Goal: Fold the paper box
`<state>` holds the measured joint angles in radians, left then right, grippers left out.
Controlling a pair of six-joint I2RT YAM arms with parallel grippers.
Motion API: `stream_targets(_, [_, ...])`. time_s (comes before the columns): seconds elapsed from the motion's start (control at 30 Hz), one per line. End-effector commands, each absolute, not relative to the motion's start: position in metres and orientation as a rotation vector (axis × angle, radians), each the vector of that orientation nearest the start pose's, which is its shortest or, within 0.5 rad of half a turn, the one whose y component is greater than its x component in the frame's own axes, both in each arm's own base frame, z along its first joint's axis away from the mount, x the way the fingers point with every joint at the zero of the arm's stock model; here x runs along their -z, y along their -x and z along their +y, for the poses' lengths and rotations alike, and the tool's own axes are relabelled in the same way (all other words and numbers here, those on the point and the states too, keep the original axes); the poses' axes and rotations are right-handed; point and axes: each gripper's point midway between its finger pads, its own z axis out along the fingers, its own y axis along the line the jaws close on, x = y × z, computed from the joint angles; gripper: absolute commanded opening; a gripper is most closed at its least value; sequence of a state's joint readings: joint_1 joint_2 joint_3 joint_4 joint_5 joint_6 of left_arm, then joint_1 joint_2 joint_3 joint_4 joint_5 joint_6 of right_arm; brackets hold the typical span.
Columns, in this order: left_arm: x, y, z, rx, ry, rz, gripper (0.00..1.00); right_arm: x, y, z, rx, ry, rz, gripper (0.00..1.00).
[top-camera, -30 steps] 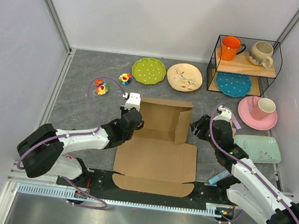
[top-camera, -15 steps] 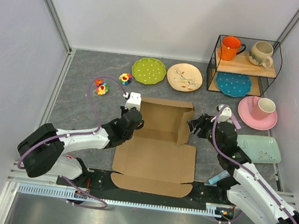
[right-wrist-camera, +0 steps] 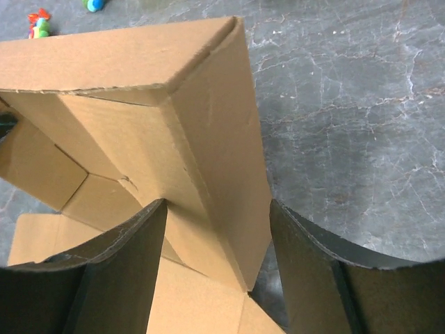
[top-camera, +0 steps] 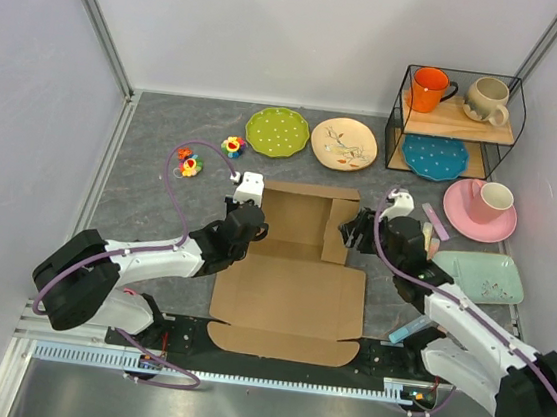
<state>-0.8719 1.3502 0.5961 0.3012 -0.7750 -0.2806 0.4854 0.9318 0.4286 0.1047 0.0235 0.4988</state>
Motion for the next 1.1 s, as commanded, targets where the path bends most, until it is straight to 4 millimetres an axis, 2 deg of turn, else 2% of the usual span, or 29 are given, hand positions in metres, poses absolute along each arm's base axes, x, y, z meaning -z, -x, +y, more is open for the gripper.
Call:
stream_targets(0.0, [-0.114, -0.312, -0.203, -0.006, -0.174, 1.906, 0.02, -0.155, -0.299, 0.177, -0.517, 0.019, 1.938, 0.69])
stream_targets(0.03, [-0.116, -0.312, -0.203, 0.002, -0.173, 1.901, 0.02, -0.158, -0.302, 0.179, -0.495, 0.029, 1.933, 0.69])
stream_targets(0.07, [-0.117, -0.312, -0.204, 0.007, -0.172, 1.895, 0.02, -0.149, -0.303, 0.183, -0.462, 0.040, 1.958, 0.69])
stream_targets(0.13, [-0.119, -0.311, -0.203, 0.013, -0.172, 1.887, 0.02, -0.148, -0.311, 0.179, -0.372, 0.013, 1.951, 0.67])
stream_targets(0.2, [-0.121, -0.311, -0.203, 0.018, -0.170, 1.882, 0.02, -0.139, -0.314, 0.178, -0.294, 0.013, 1.962, 0.65])
stream_targets(0.3, [-0.125, -0.311, -0.203, 0.018, -0.169, 1.872, 0.02, -0.129, -0.318, 0.174, -0.204, 0.005, 1.982, 0.59])
stream_targets(0.4, [-0.128, -0.311, -0.201, 0.016, -0.164, 1.864, 0.02, -0.121, -0.322, 0.164, -0.106, -0.011, 1.995, 0.49])
stream_targets(0.43, [-0.129, -0.311, -0.201, 0.020, -0.162, 1.863, 0.02, -0.121, -0.324, 0.159, -0.063, -0.028, 1.990, 0.40])
stream_targets(0.5, [-0.130, -0.311, -0.201, 0.025, -0.153, 1.861, 0.02, -0.114, -0.325, 0.154, -0.017, -0.044, 2.002, 0.30])
stream_targets(0.53, [-0.130, -0.310, -0.200, 0.029, -0.152, 1.860, 0.02, -0.114, -0.326, 0.149, 0.012, -0.064, 1.995, 0.18])
stream_targets(0.63, [-0.132, -0.310, -0.201, 0.036, -0.148, 1.856, 0.02, -0.108, -0.326, 0.144, 0.055, -0.079, 2.004, 0.00])
stream_targets(0.7, [-0.133, -0.310, -0.200, 0.035, -0.145, 1.851, 0.02, -0.107, -0.326, 0.144, 0.058, -0.078, 2.004, 0.00])
stream_targets(0.8, [-0.135, -0.311, -0.200, 0.038, -0.144, 1.847, 0.02, -0.107, -0.328, 0.147, 0.048, -0.073, 2.006, 0.18])
stream_targets(0.87, [-0.135, -0.311, -0.200, 0.036, -0.144, 1.845, 0.02, -0.104, -0.330, 0.148, 0.056, -0.067, 2.014, 0.20])
stream_targets(0.9, [-0.135, -0.311, -0.200, 0.037, -0.145, 1.845, 0.02, -0.105, -0.332, 0.149, 0.063, -0.068, 2.014, 0.19])
stream_targets(0.97, [-0.136, -0.311, -0.200, 0.035, -0.144, 1.843, 0.02, -0.097, -0.332, 0.148, 0.091, -0.062, 2.036, 0.04])
stream_targets(1.0, [-0.135, -0.310, -0.199, 0.035, -0.143, 1.844, 0.02, -0.097, -0.333, 0.141, 0.142, -0.085, 2.034, 0.00])
stream_targets(1.07, [-0.137, -0.311, -0.199, 0.036, -0.137, 1.841, 0.02, -0.093, -0.331, 0.139, 0.161, -0.085, 2.045, 0.00])
